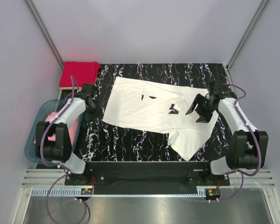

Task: Fold and stack the t-shirts
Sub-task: Fold the tshirt

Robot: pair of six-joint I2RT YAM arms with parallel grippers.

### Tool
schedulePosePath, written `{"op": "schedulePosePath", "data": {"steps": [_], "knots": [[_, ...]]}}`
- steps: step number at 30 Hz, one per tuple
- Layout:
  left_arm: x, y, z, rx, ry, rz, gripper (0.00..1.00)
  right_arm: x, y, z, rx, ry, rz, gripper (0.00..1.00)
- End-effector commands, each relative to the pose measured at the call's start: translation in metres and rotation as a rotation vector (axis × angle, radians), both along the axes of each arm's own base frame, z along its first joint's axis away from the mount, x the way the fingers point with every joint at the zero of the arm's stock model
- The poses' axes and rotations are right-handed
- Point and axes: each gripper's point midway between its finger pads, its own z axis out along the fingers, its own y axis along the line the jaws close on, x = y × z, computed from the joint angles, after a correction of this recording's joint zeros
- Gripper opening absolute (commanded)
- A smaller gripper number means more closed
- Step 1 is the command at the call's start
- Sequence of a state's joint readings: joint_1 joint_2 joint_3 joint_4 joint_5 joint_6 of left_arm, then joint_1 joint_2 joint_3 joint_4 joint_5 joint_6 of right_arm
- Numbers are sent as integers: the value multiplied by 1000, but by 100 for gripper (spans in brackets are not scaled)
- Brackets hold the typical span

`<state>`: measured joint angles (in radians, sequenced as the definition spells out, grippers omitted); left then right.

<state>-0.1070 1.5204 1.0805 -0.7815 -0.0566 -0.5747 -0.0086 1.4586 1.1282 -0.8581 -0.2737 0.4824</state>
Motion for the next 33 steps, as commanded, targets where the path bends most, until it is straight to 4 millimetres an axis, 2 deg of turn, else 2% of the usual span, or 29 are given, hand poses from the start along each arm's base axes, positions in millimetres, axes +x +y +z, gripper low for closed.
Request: {"op": "schedulePosePath", "data": {"steps": [1,4,7,11,14,18,19,21,23,24,26,28,30,31,33], "knots": [[8,-28,-30,-150,89,21,42,-9,6,-8,43,41,-28,75],[19,-37,-36,-206,78,43,44,-17,6,-13,56,63,-42,76],[26,-36,-31,-202,45,59,48,-23,4,-13,69,62,-52,76],[24,-28,-33,-166,38,82,51,-29,1,-15,81,68,-70,77],[19,-28,-44,-181,79,102,50,-33,-2,-17,87,85,-99,76],[22,-24,-53,-186,95,126,44,-35,-4,-19,112,108,-153,74],[24,-22,-52,-179,89,125,36,-36,-6,-20,114,118,-167,73],[32,-17,-48,-156,64,107,29,-40,-8,-21,114,142,-196,68],[36,-14,-45,-137,47,73,15,-46,-11,-24,118,180,-243,66],[39,-15,-42,-136,37,55,11,-52,-12,-28,116,206,-261,60],[42,-13,-38,-129,20,31,0,-68,-17,-37,86,277,-306,57],[46,-13,-33,-122,3,-1,0,-83,-21,-43,47,351,-327,50],[45,-16,-30,-132,-1,-17,0,-93,-31,-48,-12,396,-363,47],[46,-16,-27,-133,-10,-21,0,-96,-34,-51,-27,413,-371,42],[44,-18,-28,-133,-10,-42,0,-105,-44,-64,-84,455,-428,40]]}}
